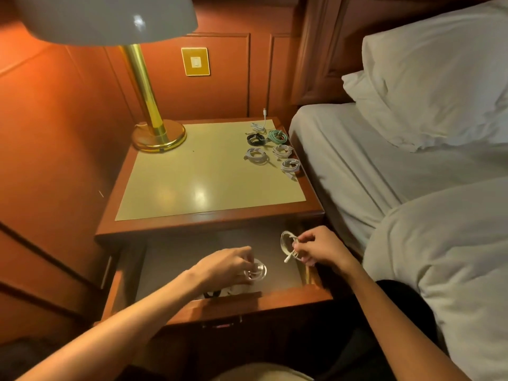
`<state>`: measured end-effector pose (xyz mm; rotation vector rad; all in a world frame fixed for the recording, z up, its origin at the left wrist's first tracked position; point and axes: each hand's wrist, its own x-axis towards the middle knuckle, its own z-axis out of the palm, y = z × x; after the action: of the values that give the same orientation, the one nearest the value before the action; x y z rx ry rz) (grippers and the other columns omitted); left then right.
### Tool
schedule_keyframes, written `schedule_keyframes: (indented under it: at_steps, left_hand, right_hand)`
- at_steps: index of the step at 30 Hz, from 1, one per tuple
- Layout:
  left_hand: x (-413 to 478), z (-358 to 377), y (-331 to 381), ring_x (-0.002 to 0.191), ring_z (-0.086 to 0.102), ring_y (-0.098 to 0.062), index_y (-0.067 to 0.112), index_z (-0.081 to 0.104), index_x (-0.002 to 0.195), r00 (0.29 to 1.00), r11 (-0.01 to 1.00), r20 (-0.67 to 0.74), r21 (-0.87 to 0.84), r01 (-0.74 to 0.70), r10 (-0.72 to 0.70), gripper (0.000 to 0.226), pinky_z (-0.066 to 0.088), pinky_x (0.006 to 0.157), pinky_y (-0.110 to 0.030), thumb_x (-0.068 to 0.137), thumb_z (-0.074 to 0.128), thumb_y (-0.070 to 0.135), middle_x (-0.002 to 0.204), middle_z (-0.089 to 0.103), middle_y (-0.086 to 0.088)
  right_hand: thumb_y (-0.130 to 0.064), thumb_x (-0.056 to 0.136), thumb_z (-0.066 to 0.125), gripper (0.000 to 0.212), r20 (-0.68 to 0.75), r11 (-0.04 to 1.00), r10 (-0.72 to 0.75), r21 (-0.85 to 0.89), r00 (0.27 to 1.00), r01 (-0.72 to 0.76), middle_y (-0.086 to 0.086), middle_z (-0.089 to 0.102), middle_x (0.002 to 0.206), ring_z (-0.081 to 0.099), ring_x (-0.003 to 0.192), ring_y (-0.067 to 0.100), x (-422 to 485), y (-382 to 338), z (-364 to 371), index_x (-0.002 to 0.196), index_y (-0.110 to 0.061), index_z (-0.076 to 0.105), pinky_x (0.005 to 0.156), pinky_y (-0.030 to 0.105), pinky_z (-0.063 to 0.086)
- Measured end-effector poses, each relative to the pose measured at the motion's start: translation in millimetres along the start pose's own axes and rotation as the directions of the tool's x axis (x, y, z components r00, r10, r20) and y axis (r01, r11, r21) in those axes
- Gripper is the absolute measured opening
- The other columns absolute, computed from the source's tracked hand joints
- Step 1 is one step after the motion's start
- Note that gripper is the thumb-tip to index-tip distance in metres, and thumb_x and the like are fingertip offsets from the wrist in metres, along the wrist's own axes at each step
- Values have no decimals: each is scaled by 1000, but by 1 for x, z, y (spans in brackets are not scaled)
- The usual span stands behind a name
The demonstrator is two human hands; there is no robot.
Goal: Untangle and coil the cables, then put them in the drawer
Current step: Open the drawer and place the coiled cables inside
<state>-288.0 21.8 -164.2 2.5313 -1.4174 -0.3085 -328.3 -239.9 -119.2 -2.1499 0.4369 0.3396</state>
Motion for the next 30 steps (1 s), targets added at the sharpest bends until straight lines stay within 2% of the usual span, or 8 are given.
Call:
schedule_keyframes:
  at_steps: [7, 10, 14, 18, 22, 24, 27, 30]
  left_hand:
    - [29, 19, 7, 84, 62, -19, 12, 72, 99, 969, 988, 232, 108, -108, 81, 12, 40, 60, -27, 89, 68, 18, 100, 54, 0]
    - [30, 26, 5, 81, 63, -21, 9, 66, 93, 956, 975, 284, 185, -123, 67, 7, 34, 55, -28, 92, 60, 10, 88, 44, 5]
    - [24, 29, 1, 84, 62, -23, 5, 66, 90, 951, 973, 299, 184, -142, 82, 13, 45, 60, -34, 92, 53, 5, 97, 55, -3]
    - [21, 27, -4, 92, 64, -25, 6, 70, 98, 955, 986, 284, 115, -119, 82, 20, 55, 74, -37, 89, 55, -2, 104, 63, -5]
    - [20, 31, -16, 98, 67, -20, 19, 71, 115, 957, 999, 289, 5, -36, 33, 47, 58, 79, -38, 80, 53, -6, 113, 70, 0]
    - [20, 27, -15, 102, 66, -16, 22, 72, 113, 965, 999, 262, -34, -26, 34, 45, 57, 84, -33, 80, 56, -3, 115, 70, 3]
    - [20, -1, -9, 89, 66, -4, 24, 76, 102, 991, 992, 121, -120, -40, 54, 24, 53, 79, -19, 85, 64, 12, 102, 73, 8]
    - [31, -44, -20, 72, 59, 6, 31, 76, 96, 995, 982, -88, -185, 39, -56, 16, 41, 66, -5, 85, 67, 25, 84, 69, 18]
  right_hand:
    - [-1, 84, 54, 21, 239, 847, 114, -530, 964, 32, 19, 73, 77, 75, 70, 32, 21, -18, 37, 89, 2, 74, 64, 40, 64]
    - [-1, 90, 56, 18, 319, 798, 175, -600, 932, 55, 20, 70, 84, 75, 75, 34, 25, -29, 51, 99, 5, 70, 71, 41, 63]
    - [-3, 96, 52, 17, 335, 721, 271, -692, 902, 41, 23, 71, 102, 76, 79, 31, 29, -28, 61, 109, 4, 60, 78, 45, 62]
    - [9, 91, 49, 15, 301, 641, 274, -765, 913, 60, 18, 70, 96, 72, 84, 30, 29, -29, 66, 93, 2, 62, 65, 33, 58]
    - [10, 90, 52, 16, 278, 540, 218, -833, 936, 122, 13, 62, 91, 67, 99, 30, 27, -24, 73, 95, 0, 63, 72, 30, 48]
    - [8, 92, 49, 18, 261, 544, 181, -830, 948, 124, 17, 64, 108, 66, 107, 33, 23, -25, 73, 97, -1, 63, 76, 32, 50]
    - [9, 90, 50, 17, 280, 581, 116, -797, 953, 163, 15, 59, 98, 68, 94, 33, 21, -30, 61, 79, -3, 55, 74, 31, 53]
    - [1, 90, 62, 13, 353, 761, 65, -623, 933, 183, 17, 73, 95, 74, 75, 30, 31, -46, 23, 96, -3, 72, 70, 36, 62]
